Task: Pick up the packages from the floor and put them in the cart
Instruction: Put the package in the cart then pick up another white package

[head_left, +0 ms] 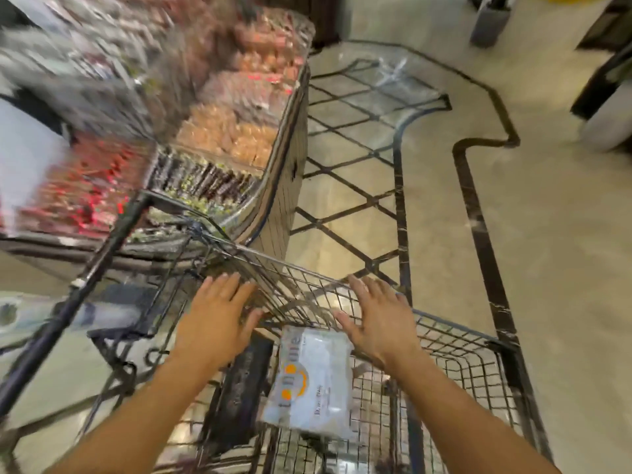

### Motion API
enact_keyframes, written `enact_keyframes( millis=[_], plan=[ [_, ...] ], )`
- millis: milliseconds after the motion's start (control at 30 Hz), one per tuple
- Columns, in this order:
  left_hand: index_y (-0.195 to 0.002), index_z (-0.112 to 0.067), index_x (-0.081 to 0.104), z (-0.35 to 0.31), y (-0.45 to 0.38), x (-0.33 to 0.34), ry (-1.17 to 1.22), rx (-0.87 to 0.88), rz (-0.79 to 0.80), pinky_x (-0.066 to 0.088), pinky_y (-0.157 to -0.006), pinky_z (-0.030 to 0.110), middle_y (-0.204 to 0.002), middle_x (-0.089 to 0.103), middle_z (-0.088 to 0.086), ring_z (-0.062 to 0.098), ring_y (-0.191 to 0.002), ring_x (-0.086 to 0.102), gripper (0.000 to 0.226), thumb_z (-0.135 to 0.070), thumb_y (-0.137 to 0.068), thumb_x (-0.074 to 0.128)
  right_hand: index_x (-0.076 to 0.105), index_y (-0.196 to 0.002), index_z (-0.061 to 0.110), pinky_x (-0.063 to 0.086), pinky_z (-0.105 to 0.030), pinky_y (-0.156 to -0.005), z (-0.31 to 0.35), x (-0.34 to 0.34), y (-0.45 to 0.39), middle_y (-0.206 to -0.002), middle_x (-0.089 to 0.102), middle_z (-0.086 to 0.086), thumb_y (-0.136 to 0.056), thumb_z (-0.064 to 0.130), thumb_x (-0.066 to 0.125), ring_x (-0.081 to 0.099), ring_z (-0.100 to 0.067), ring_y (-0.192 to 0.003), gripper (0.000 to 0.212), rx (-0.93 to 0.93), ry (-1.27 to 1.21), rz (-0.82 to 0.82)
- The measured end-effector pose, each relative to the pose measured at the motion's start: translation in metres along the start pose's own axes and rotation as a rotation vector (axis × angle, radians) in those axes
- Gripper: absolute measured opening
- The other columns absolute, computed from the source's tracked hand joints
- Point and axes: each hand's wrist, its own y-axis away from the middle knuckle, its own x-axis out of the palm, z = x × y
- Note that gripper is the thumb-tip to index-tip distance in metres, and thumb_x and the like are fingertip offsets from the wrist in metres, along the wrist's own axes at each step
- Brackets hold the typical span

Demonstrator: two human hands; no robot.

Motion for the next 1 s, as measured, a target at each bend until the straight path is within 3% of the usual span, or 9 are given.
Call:
enact_keyframes(
  millis=[100,233,433,567,733,867,1000],
  plan=[
    [-0.132,-0.010,0.069,0.035,0.027,-0.070,-0.074,-0.046,-0.113,0.045,-0.107,0.056,-0.131,0.068,0.018,0.039,-0.123,0.063,0.069,-0.058,-0.094,0.038,0.040,-0.158,0.025,0.046,-0.052,-0.105,0.045,-0.059,-0.006,-0.155,0.051,-0.009,-0.095,0.074,0.028,0.047,-0.035,-0.143,0.080,-0.089,-0.014,-0.111],
    [-0.135,-0.012,0.068,0.092,0.080,-0.148,-0.149,-0.118,-0.304,0.035,-0.112,0.052,-0.132,0.069,0.017,0.037,-0.125,0.063,0.066,-0.057,-0.093,0.044,0.029,-0.161,0.030,0.043,-0.049,-0.109,0.128,-0.138,-0.006,-0.162,0.042,-0.004,-0.083,0.081,0.005,0.038,-0.028,-0.149,0.096,-0.237,0.073,-0.210],
    [-0.135,-0.011,0.067,0.203,0.211,-0.240,-0.223,-0.321,-0.479,0.042,-0.108,0.056,-0.130,0.068,0.019,0.038,-0.124,0.062,0.070,-0.058,-0.090,0.042,0.025,-0.162,0.034,0.042,-0.052,-0.112,0.301,-0.216,0.023,-0.165,0.038,-0.002,-0.087,0.087,0.017,0.036,-0.031,-0.150,0.092,-0.473,0.101,-0.375],
    [-0.134,-0.013,0.067,0.286,0.326,-0.269,-0.264,-0.471,-0.530,0.044,-0.103,0.054,-0.125,0.071,0.015,0.036,-0.119,0.064,0.070,-0.061,-0.091,0.039,0.032,-0.161,0.030,0.045,-0.050,-0.110,0.440,-0.229,0.069,-0.161,0.043,-0.004,-0.094,0.081,0.034,0.039,-0.031,-0.147,0.084,-0.642,0.082,-0.449],
    [-0.137,-0.016,0.063,0.381,0.456,-0.286,-0.225,-0.674,-0.559,0.046,-0.100,0.052,-0.128,0.069,0.013,0.036,-0.117,0.063,0.071,-0.062,-0.089,0.041,0.041,-0.157,0.030,0.048,-0.051,-0.104,0.606,-0.218,0.126,-0.154,0.051,-0.004,-0.085,0.083,0.026,0.048,-0.033,-0.140,0.091,-0.808,-0.008,-0.471],
    [-0.135,-0.020,0.065,0.437,0.539,-0.286,-0.229,-0.834,-0.631,0.047,-0.102,0.052,-0.128,0.070,0.012,0.036,-0.117,0.064,0.063,-0.059,-0.087,0.051,0.039,-0.157,0.030,0.047,-0.053,-0.105,0.722,-0.202,0.166,-0.158,0.048,-0.003,-0.082,0.084,0.018,0.045,-0.033,-0.143,0.095,-0.946,-0.038,-0.432],
    [-0.142,-0.017,0.060,0.497,0.606,-0.276,-0.231,-0.978,-0.601,0.047,-0.104,0.051,-0.133,0.068,0.013,0.036,-0.122,0.061,0.073,-0.064,-0.089,0.041,0.040,-0.156,0.029,0.048,-0.051,-0.104,0.826,-0.175,0.190,-0.152,0.053,-0.005,-0.091,0.081,0.032,0.048,-0.032,-0.140,0.083,-1.067,-0.030,-0.430]
  ],
)
